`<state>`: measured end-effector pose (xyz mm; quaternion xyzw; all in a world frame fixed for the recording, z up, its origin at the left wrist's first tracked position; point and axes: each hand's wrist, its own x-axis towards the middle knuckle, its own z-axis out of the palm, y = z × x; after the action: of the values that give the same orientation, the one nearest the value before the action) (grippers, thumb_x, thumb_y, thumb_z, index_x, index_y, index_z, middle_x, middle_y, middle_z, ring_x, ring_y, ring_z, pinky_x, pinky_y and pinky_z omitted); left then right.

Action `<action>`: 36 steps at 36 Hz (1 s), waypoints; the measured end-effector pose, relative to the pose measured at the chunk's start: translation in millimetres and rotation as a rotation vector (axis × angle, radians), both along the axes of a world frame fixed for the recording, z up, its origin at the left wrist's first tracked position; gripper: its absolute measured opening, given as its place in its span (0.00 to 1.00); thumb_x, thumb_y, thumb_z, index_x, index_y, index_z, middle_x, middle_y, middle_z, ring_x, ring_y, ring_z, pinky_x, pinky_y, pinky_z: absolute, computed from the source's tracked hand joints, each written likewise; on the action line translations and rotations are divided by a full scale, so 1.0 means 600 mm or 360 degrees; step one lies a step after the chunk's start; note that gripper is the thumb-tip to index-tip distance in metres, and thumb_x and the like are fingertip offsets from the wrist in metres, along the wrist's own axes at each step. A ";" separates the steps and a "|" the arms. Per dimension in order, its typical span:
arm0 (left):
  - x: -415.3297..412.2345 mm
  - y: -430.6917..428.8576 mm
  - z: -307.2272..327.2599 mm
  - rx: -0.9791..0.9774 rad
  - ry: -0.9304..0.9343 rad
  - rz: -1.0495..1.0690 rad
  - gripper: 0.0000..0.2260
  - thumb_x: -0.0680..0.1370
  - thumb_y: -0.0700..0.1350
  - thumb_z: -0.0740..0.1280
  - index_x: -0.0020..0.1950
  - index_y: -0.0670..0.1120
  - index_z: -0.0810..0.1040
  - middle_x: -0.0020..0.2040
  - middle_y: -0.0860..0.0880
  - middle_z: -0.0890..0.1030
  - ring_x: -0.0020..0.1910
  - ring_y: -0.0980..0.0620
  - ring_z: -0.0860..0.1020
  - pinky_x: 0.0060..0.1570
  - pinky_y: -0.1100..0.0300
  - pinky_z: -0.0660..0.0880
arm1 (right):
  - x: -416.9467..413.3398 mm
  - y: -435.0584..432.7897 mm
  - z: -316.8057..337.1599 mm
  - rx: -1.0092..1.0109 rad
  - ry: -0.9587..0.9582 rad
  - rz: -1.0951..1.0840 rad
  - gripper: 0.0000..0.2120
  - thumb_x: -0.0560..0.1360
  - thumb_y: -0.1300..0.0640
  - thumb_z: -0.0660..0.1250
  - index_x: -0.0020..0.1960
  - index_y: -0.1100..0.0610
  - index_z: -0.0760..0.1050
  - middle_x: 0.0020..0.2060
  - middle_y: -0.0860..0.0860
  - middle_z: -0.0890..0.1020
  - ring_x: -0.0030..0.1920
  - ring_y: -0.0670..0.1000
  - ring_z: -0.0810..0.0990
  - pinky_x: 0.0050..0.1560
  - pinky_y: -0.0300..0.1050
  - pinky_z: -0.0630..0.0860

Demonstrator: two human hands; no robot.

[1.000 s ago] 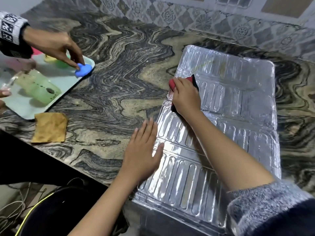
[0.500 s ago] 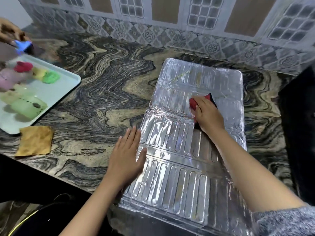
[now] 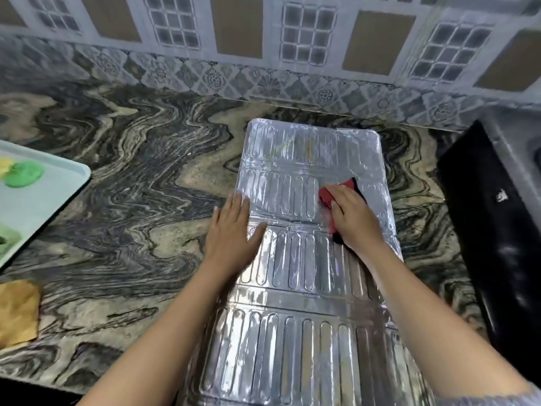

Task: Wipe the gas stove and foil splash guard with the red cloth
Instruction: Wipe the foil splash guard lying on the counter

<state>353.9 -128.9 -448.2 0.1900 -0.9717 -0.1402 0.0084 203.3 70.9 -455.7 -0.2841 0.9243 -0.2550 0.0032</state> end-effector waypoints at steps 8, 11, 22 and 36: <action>0.000 -0.009 -0.021 0.0030 0.0027 -0.0021 0.36 0.73 0.66 0.37 0.77 0.49 0.45 0.77 0.52 0.42 0.76 0.54 0.41 0.75 0.52 0.40 | -0.014 0.045 0.002 0.0002 0.0041 -0.0429 0.19 0.79 0.59 0.53 0.70 0.58 0.66 0.69 0.55 0.69 0.70 0.55 0.64 0.72 0.51 0.59; 0.000 -0.010 -0.025 0.0031 0.0034 -0.0021 0.35 0.74 0.66 0.37 0.77 0.49 0.44 0.77 0.52 0.40 0.76 0.55 0.40 0.75 0.53 0.40 | -0.033 0.047 0.001 0.0024 0.0056 -0.0550 0.19 0.79 0.59 0.52 0.69 0.60 0.65 0.70 0.55 0.69 0.71 0.55 0.63 0.72 0.52 0.59; 0.000 -0.010 -0.025 0.0033 0.0037 -0.0034 0.34 0.75 0.66 0.37 0.76 0.49 0.40 0.77 0.52 0.37 0.75 0.55 0.36 0.74 0.53 0.38 | -0.091 -0.031 0.004 0.0107 0.0040 -0.0677 0.19 0.79 0.59 0.53 0.70 0.59 0.64 0.71 0.56 0.66 0.73 0.56 0.59 0.72 0.52 0.55; -0.002 -0.010 -0.019 0.0047 0.0010 -0.0019 0.33 0.76 0.63 0.39 0.76 0.48 0.39 0.76 0.51 0.36 0.75 0.54 0.35 0.75 0.53 0.37 | -0.060 -0.170 -0.001 0.0118 0.0061 -0.0001 0.20 0.80 0.58 0.52 0.71 0.58 0.63 0.70 0.54 0.67 0.72 0.55 0.60 0.72 0.52 0.56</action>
<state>352.8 -134.9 -459.5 0.1837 -0.9706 -0.1551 0.0078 167.5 -31.1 -456.6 -0.2883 0.9330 -0.2152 -0.0039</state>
